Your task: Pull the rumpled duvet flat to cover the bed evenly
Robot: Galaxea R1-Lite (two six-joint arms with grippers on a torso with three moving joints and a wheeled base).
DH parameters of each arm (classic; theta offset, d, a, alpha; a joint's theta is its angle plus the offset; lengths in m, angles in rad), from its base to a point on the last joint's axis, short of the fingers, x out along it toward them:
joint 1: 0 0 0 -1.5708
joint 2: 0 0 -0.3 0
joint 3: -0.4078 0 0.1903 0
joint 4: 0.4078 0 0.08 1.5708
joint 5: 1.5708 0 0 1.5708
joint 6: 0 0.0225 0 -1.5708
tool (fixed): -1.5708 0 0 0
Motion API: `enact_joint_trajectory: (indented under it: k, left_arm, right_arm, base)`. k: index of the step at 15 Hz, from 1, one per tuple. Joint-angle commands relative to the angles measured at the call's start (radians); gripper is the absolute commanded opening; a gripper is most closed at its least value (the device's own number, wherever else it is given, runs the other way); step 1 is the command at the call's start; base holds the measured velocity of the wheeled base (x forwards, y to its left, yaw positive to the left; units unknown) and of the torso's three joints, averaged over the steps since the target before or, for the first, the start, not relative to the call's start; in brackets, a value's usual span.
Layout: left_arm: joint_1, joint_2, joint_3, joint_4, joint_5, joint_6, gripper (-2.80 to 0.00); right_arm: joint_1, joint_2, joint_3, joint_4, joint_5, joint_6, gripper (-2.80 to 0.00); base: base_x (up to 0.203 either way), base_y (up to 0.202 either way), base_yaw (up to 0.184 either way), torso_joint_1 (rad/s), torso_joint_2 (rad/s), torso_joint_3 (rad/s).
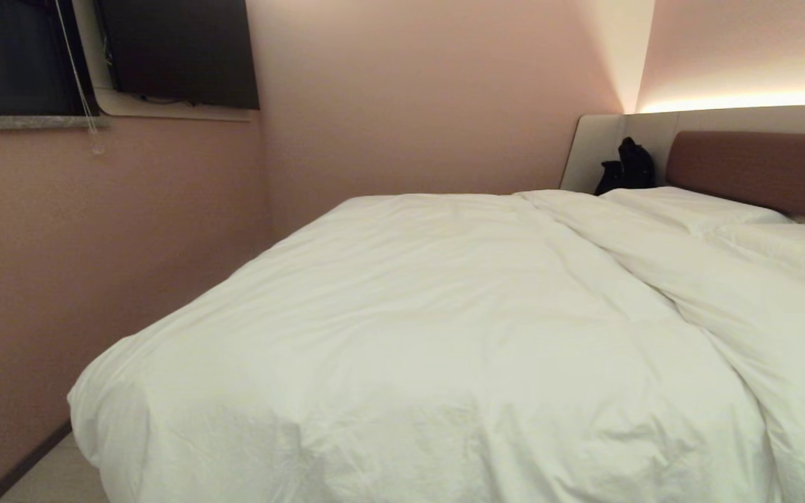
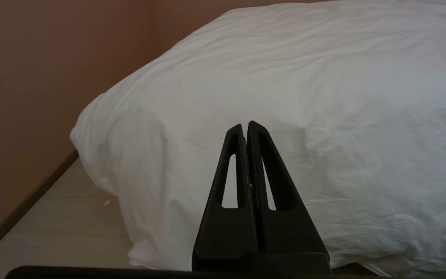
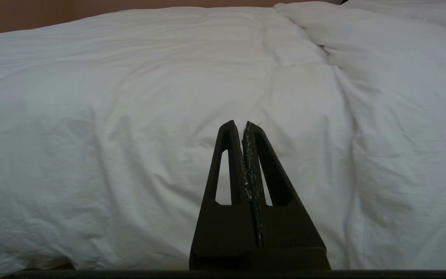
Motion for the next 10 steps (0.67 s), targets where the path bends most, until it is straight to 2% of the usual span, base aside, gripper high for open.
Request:
enact_joint_trajectory:
  k: [1,10]
  left_arm:
    - [0.001,0.001,0.0,0.0,0.0,0.001,-2.8]
    - [0.001,0.001,0.0,0.0,0.0,0.002,-2.8]
  right_arm:
    - [0.0,0.0,0.0,0.0,0.001,0.0,-2.8]
    - [0.0,0.0,0.0,0.0,0.001,0.0,-2.8]
  base:
    - [0.0,0.194,0.001,0.002,0.0,-0.002]
    - [0.0,0.194,-0.001,0.002,0.0,0.002]
